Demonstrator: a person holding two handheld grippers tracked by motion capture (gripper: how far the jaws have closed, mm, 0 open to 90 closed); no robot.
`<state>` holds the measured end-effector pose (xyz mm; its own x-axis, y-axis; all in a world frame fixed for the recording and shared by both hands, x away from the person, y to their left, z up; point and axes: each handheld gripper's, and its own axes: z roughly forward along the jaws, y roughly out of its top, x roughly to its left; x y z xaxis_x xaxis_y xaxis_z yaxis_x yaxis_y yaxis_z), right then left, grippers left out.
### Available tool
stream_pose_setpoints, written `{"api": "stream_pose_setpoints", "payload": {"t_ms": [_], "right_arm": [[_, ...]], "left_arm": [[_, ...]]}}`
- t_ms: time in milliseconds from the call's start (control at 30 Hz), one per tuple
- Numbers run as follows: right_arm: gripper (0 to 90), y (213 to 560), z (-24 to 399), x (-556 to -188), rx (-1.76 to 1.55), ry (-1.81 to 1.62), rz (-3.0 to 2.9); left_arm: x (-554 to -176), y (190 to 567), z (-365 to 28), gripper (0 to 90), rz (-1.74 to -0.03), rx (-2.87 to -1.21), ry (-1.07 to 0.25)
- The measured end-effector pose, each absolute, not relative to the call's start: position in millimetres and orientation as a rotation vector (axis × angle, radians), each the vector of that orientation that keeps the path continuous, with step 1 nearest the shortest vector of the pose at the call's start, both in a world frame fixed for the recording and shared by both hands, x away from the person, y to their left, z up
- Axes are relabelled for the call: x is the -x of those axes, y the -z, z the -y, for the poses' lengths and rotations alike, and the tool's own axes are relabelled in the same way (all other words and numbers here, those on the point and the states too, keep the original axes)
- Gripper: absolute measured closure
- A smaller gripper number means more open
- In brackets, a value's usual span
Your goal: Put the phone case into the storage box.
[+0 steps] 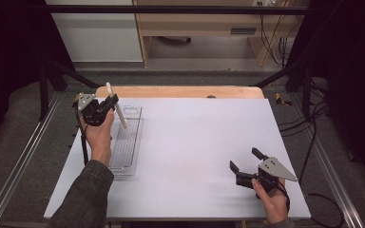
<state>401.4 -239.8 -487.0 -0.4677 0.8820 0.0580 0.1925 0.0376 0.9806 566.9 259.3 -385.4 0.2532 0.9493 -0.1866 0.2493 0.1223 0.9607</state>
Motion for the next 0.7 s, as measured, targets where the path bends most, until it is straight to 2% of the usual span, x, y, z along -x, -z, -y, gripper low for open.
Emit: {"api": "stream_pose_setpoints", "payload": {"t_ms": [700], "right_arm": [[4.5,488,240,-401,-1.097,-1.476,-1.728]], "left_arm": [[-578,389,-250,80.5,-1.248,-1.409,-0.792]]}}
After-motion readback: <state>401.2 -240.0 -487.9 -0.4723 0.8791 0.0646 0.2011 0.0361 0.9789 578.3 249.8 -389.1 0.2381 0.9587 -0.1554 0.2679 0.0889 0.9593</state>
